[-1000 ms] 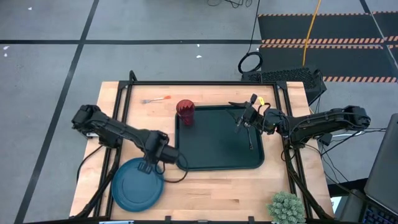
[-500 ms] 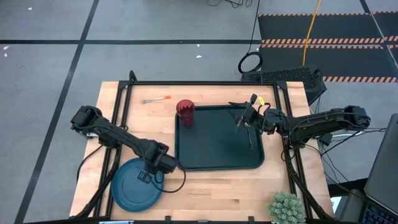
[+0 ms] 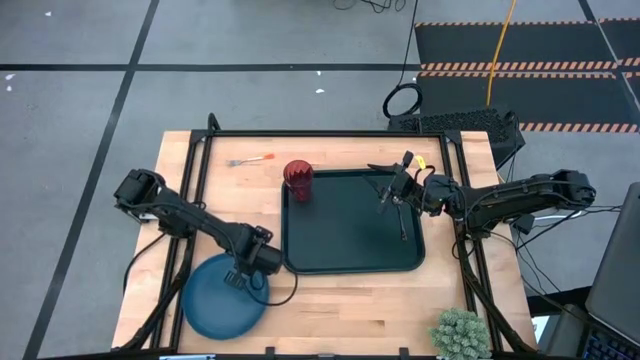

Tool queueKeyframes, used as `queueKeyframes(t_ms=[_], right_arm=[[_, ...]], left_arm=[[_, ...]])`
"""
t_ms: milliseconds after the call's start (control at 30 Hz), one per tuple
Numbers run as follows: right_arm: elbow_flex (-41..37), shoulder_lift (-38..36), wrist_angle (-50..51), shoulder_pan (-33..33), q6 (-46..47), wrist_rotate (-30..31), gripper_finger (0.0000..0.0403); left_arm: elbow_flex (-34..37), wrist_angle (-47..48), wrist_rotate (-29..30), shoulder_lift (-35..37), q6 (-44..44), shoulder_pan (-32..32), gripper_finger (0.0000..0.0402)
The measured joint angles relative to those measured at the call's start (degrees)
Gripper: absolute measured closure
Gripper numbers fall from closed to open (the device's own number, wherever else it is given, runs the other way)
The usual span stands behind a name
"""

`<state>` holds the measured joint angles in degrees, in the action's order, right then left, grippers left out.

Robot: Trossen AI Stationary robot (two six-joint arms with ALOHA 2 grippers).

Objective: Pick and place plate/cup/fork/spoon on tray
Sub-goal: Put the blue plate to the left of the black spoon on the black tray

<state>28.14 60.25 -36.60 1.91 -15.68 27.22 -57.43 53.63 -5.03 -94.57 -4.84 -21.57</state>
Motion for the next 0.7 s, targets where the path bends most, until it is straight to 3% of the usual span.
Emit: queueKeyframes(t_ms=[700], right_arm=[[0.0, 0.0, 0.0, -0.02, 0.02, -0.02, 0.0261]], left_arm=[[-0.02, -0.03, 0.56, 0.0, 0.24, 0.51, 0.0303]])
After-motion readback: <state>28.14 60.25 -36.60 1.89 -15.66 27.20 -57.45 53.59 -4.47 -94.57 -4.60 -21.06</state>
